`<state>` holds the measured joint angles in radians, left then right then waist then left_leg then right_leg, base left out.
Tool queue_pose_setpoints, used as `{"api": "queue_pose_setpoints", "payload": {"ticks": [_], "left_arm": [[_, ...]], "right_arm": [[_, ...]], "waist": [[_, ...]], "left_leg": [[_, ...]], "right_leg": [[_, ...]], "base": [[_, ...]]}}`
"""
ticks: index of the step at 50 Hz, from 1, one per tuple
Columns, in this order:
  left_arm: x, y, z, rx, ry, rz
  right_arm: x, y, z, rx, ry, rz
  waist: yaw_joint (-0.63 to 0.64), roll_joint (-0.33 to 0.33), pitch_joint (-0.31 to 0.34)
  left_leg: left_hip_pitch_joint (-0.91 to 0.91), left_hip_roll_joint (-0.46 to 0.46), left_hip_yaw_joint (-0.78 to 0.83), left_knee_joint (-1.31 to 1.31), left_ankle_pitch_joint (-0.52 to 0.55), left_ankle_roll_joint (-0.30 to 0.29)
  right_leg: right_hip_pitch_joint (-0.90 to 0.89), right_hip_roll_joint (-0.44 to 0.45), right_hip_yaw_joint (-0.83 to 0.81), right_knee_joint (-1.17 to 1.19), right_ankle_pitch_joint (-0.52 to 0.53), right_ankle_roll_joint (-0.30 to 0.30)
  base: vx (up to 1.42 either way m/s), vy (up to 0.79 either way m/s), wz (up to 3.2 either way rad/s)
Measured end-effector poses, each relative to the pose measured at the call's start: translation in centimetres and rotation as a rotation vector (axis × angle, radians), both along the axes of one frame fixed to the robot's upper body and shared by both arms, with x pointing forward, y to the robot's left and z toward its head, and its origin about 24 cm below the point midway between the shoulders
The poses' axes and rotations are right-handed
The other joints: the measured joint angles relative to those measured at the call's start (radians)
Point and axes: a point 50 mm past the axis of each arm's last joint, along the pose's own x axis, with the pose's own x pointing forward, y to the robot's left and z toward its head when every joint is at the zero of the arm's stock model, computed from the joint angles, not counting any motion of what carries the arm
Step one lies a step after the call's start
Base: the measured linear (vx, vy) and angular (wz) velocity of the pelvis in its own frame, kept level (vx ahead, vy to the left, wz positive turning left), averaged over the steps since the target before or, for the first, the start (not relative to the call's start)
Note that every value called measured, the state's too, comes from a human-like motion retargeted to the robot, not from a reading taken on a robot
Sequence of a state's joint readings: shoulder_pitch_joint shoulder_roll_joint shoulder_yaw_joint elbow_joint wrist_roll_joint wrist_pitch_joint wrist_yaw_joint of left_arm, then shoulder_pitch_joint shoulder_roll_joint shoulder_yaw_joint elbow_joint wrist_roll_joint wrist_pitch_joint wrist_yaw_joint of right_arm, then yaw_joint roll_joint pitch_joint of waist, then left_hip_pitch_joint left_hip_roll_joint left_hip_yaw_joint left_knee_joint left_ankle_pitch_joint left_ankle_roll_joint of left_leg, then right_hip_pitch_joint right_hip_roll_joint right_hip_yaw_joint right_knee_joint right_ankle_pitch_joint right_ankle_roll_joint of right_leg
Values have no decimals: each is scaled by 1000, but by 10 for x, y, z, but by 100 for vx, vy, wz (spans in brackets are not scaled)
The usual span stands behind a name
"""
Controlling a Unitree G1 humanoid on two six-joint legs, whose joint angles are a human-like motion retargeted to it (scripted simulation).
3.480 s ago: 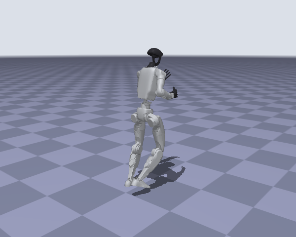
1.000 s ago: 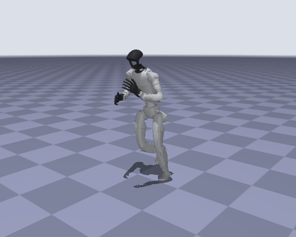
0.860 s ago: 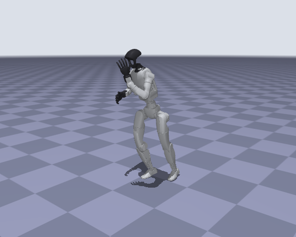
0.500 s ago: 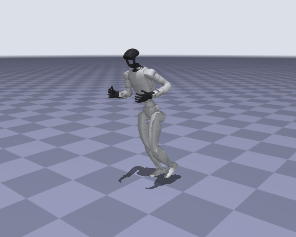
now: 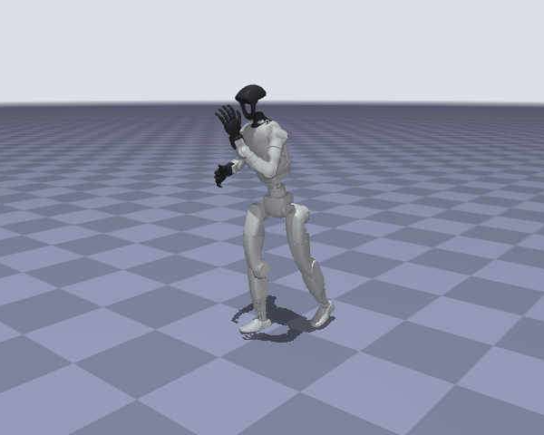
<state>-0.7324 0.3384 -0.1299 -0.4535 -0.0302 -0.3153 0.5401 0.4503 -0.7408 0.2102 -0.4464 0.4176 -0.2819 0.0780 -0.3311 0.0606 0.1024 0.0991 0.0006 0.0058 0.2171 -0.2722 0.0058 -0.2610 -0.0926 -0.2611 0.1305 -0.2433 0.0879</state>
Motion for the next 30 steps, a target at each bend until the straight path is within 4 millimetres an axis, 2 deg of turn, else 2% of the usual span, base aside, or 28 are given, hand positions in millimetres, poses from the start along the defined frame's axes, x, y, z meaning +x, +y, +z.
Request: {"api": "queue_pose_setpoints", "payload": {"ticks": [3,5,7,9,11,13,15,18,20,23,25,26,27,28,30], "left_arm": [[-4,-1,-9,18,29,-46],[-2,1,-26,93,124,-158],[12,2,-61,156,328,-247],[26,3,-114,168,596,-272],[26,8,-163,136,828,-305],[10,18,-191,99,959,-358],[-8,34,-198,124,1030,-380],[-31,61,-205,159,1143,-362],[-45,80,-213,107,1219,-335],[-58,98,-224,-1,1259,-285],[-52,95,-226,-35,1231,-283],[-40,85,-224,-23,1195,-301],[-26,74,-219,-7,1151,-322],[-10,58,-211,19,1094,-348],[21,23,-180,64,945,-394]], "right_arm": [[9,-1,-3,-2,12,-17],[23,4,-2,-25,-38,-30],[42,13,-6,-37,-76,-57],[67,26,-8,-74,-101,-43],[88,44,5,-139,-182,15],[97,62,29,-97,-291,49],[93,77,51,104,-338,75],[81,92,67,382,-307,181],[76,103,73,481,-282,268],[66,115,73,538,-263,346],[59,114,69,547,-248,349],[56,111,64,553,-234,326],[55,108,58,556,-216,294],[55,104,50,554,-193,242],[57,94,31,508,-144,113]], "waist": [[-38,-35,63],[-17,-47,124],[30,-34,160],[94,-5,159],[184,7,123],[311,-25,73],[471,-95,28],[690,-209,5],[788,-234,12],[813,-159,49],[772,-92,84],[741,-70,100],[708,-60,113],[673,-70,121],[598,-126,115]], "left_leg": [[170,-8,-37,-32,121,-10],[231,-7,-30,64,151,9],[174,8,2,324,92,40],[25,47,39,633,-24,88],[-152,75,65,859,-120,155],[-309,53,83,946,-175,226],[-424,4,102,897,-194,256],[-475,-76,185,554,-139,242],[-427,-86,249,228,-93,182],[-325,-47,336,-134,-91,22],[-292,-23,350,-197,-59,-50],[-282,-16,324,-165,-39,-37],[-278,-16,294,-120,-38,-10],[-287,-31,255,-48,-75,44],[-336,-83,194,104,-186,147]], "right_leg": [[50,-17,-27,-131,61,94],[102,-16,-12,-88,70,68],[123,-5,21,57,-43,-10],[89,12,41,229,-173,-55],[56,15,47,327,-244,-55],[67,4,64,320,-249,-35],[111,-8,106,246,-193,-25],[198,-58,184,119,-8,12],[284,-57,240,37,136,29],[465,18,352,-14,266,22],[552,76,407,59,279,7],[549,98,394,167,247,4],[526,108,371,291,203,1],[466,93,330,449,136,-1],[288,21,270,748,-6,-10]], "base": [[127,-33,27],[117,-30,-60],[111,-24,-80],[109,-18,-57],[110,-15,-28],[113,-16,-32],[117,-18,-69],[123,0,-99],[127,13,-107],[127,17,-28],[122,15,89],[117,12,136],[111,10,157],[107,7,157],[103,4,143]]}}
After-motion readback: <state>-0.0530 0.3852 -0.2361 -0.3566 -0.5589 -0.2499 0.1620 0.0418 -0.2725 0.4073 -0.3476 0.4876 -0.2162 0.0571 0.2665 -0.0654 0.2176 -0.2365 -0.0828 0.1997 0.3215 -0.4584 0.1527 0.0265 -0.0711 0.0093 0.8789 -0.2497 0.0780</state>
